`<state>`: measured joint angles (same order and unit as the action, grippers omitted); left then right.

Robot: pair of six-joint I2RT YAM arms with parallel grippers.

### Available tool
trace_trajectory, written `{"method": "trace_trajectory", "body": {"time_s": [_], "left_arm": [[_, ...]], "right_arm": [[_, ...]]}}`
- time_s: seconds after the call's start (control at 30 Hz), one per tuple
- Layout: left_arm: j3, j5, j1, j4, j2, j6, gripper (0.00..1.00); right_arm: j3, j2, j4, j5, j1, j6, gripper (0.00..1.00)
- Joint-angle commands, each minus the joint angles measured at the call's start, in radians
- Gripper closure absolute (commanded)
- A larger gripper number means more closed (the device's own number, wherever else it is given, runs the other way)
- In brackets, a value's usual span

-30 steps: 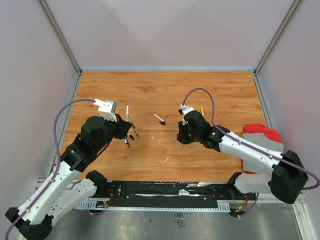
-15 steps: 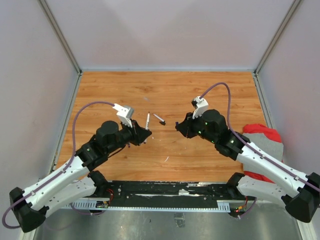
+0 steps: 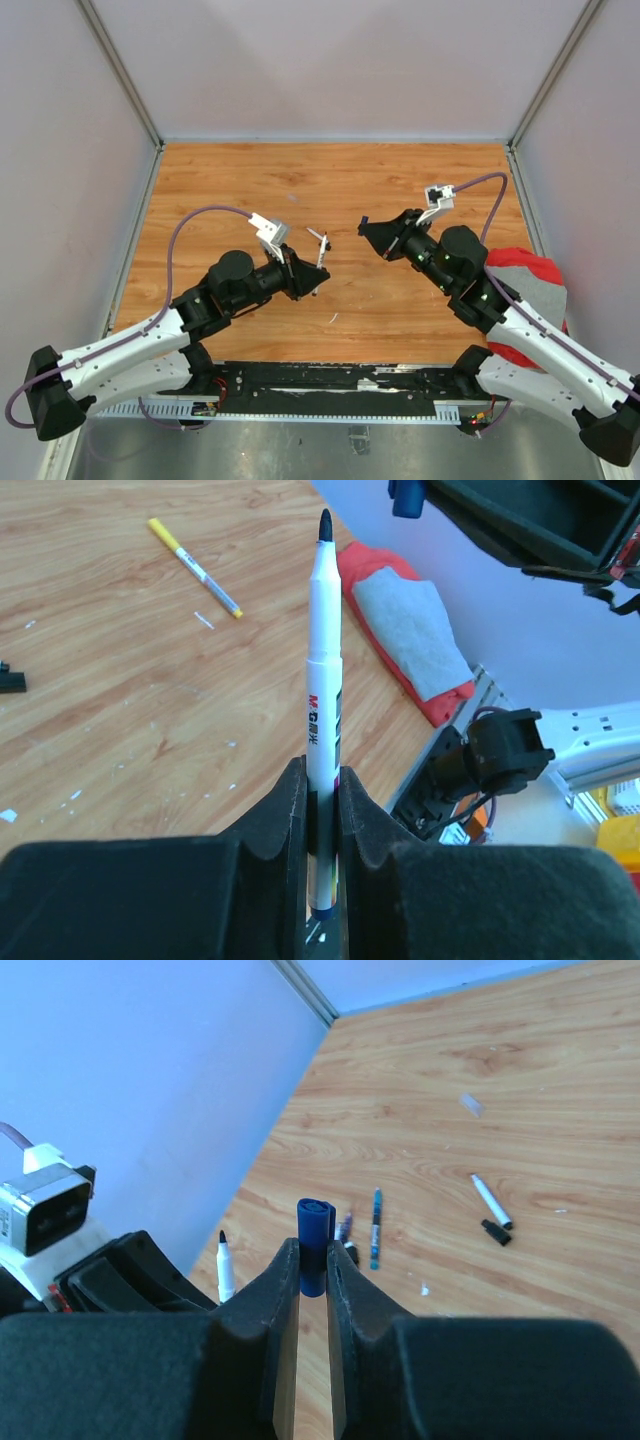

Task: Insert the pens into the pen caps
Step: Insert the pen cap onto the pen.

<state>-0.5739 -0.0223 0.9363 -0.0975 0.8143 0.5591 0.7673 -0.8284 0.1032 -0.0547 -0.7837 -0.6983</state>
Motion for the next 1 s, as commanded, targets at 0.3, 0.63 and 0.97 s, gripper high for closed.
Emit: {"method": "trace_trajectory", "body": {"time_s": [0.3, 0.63, 0.97], "left_arm": [[-0.005, -0.069, 0.026, -0.116, 0.021, -0.052, 0.99], [-0.01, -0.071, 0.036, -0.109, 0.038, -0.062, 1.0], [-0.011, -0.062, 0.038, -0.102, 0.033, -0.064, 0.99]], "right_arm": [[-0.024, -0.065, 0.253, 0.102, 0.01, -0.208, 0.98], [-0.011, -0.103, 0.3, 0.166, 0.01, -0.218, 0.98], [-0.005, -0.125, 0.297, 0.19, 0.01, -0.221, 0.98]]}}
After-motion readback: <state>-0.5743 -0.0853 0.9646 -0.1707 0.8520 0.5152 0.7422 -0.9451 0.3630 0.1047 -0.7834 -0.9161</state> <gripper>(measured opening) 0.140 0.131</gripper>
